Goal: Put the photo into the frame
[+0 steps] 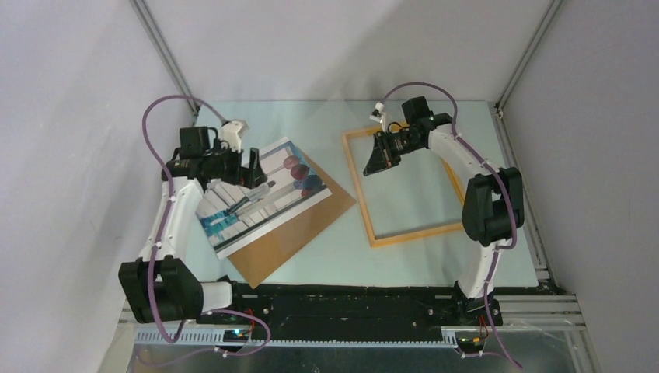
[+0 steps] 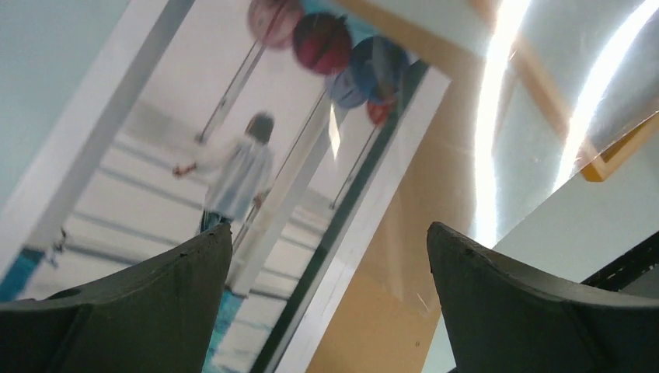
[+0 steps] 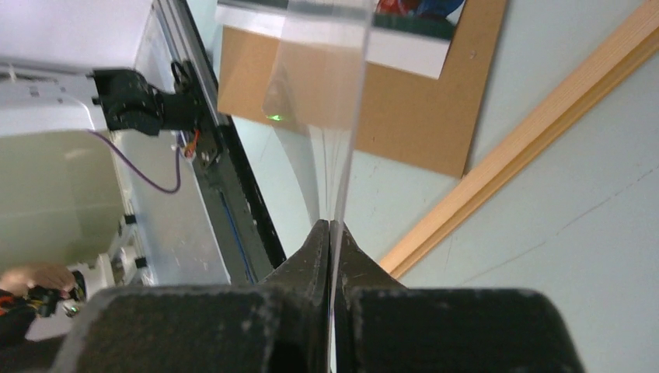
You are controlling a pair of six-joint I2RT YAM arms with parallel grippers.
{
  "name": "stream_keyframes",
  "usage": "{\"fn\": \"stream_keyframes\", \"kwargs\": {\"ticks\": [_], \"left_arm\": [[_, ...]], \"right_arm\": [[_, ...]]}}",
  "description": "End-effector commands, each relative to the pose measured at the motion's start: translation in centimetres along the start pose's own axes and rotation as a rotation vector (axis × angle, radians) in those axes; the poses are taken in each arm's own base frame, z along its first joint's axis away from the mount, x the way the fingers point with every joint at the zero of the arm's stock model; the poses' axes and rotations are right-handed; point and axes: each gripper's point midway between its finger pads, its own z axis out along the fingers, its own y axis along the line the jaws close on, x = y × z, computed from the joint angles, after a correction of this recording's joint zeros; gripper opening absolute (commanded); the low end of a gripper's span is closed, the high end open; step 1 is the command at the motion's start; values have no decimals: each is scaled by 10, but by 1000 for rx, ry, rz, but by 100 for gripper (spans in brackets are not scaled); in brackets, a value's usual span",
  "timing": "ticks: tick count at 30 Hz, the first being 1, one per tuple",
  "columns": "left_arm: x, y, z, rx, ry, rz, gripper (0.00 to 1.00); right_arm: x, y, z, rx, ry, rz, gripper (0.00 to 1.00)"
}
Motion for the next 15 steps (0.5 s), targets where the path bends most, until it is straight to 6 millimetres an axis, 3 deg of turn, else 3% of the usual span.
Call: {"fn": "stream_keyframes", "kwargs": {"ticks": [1, 10, 15], "left_arm": [[-40, -34, -5, 53, -76, 201, 100], [-86, -70, 8, 161, -120, 348, 100], [-90, -89, 13, 240, -129, 415, 100]], "right_arm": [[23, 28, -25, 6, 63, -128, 0], [41, 58, -58, 23, 46, -282, 0], [42, 74, -73, 33, 18, -378, 0]]}}
